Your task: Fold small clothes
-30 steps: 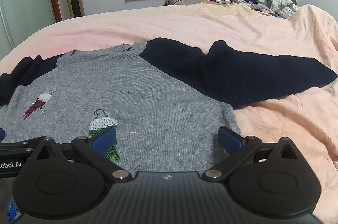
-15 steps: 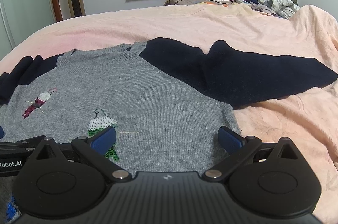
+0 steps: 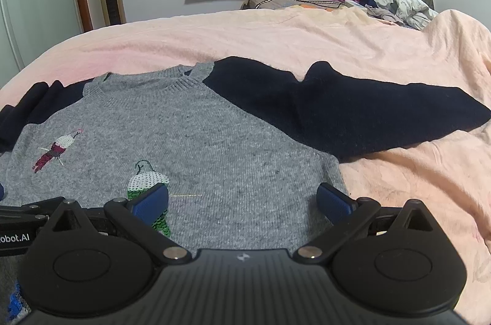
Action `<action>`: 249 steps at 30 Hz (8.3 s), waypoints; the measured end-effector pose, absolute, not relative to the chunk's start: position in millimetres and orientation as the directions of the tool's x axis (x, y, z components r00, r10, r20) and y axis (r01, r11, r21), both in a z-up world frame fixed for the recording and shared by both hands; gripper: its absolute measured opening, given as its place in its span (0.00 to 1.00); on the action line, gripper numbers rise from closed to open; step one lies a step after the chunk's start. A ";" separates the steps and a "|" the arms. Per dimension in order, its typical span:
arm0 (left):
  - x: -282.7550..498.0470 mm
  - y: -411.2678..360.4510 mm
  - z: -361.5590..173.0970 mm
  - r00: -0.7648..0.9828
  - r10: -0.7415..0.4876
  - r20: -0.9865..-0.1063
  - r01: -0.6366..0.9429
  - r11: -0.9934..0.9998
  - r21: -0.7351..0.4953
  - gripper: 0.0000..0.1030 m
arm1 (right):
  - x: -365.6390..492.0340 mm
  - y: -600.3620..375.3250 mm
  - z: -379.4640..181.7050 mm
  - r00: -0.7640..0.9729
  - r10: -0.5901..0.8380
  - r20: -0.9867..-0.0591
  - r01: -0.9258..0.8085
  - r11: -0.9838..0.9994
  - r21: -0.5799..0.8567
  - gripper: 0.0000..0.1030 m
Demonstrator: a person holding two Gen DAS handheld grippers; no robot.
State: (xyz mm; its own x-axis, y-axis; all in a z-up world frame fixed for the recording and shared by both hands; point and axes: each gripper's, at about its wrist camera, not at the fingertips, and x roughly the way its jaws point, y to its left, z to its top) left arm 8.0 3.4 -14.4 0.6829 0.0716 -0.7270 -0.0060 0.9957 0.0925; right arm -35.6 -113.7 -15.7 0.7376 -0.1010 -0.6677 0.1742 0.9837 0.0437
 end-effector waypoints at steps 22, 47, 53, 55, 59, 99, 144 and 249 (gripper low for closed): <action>31.6 -1.5 -0.7 0.699 0.117 -0.705 0.010 0.985 0.174 1.00 | -26.5 -246.3 5.6 0.816 -0.109 -0.568 0.256 0.949 0.185 1.00; 53.8 -4.4 -4.2 0.665 0.140 -0.734 0.030 0.976 0.214 1.00 | -8.6 -502.6 -50.8 0.814 -0.177 -0.552 0.544 0.566 0.620 0.08; 52.8 14.1 7.7 0.683 0.172 -0.710 -0.010 0.974 0.226 1.00 | -16.9 -501.2 19.5 0.804 -0.316 -0.503 0.562 0.679 0.473 0.08; 52.2 23.1 11.1 0.688 0.176 -0.704 -0.030 0.976 0.215 1.00 | -17.2 -485.3 42.3 0.795 -0.357 -0.491 0.566 0.726 0.390 0.07; 53.9 37.6 10.4 0.677 0.172 -0.715 -0.054 0.981 0.185 1.00 | -13.3 -406.7 67.7 0.824 -0.369 -0.430 0.485 0.852 0.199 0.07; 40.3 141.0 12.4 0.655 0.188 -0.732 -0.215 0.975 0.059 1.00 | 115.0 35.8 -30.4 0.803 0.137 -0.580 -0.227 0.970 -0.085 0.08; 41.6 358.5 2.6 0.740 -0.027 -0.672 -0.498 0.649 -0.575 0.94 | 40.7 40.4 -15.1 0.735 0.349 -0.581 -0.381 0.922 0.072 0.69; 84.9 34.4 31.9 0.781 0.068 -0.621 -0.096 0.995 -0.011 0.98 | 57.8 -150.1 -30.3 0.759 0.392 -0.519 -0.080 0.848 0.524 0.77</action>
State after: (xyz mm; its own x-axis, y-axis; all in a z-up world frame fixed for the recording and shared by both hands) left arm 84.9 34.4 31.9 0.7809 0.0684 -0.6209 -0.0961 0.9953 -0.0111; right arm 57.8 -150.1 -30.3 0.7595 0.3920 -0.5191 -0.0795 0.8480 0.5240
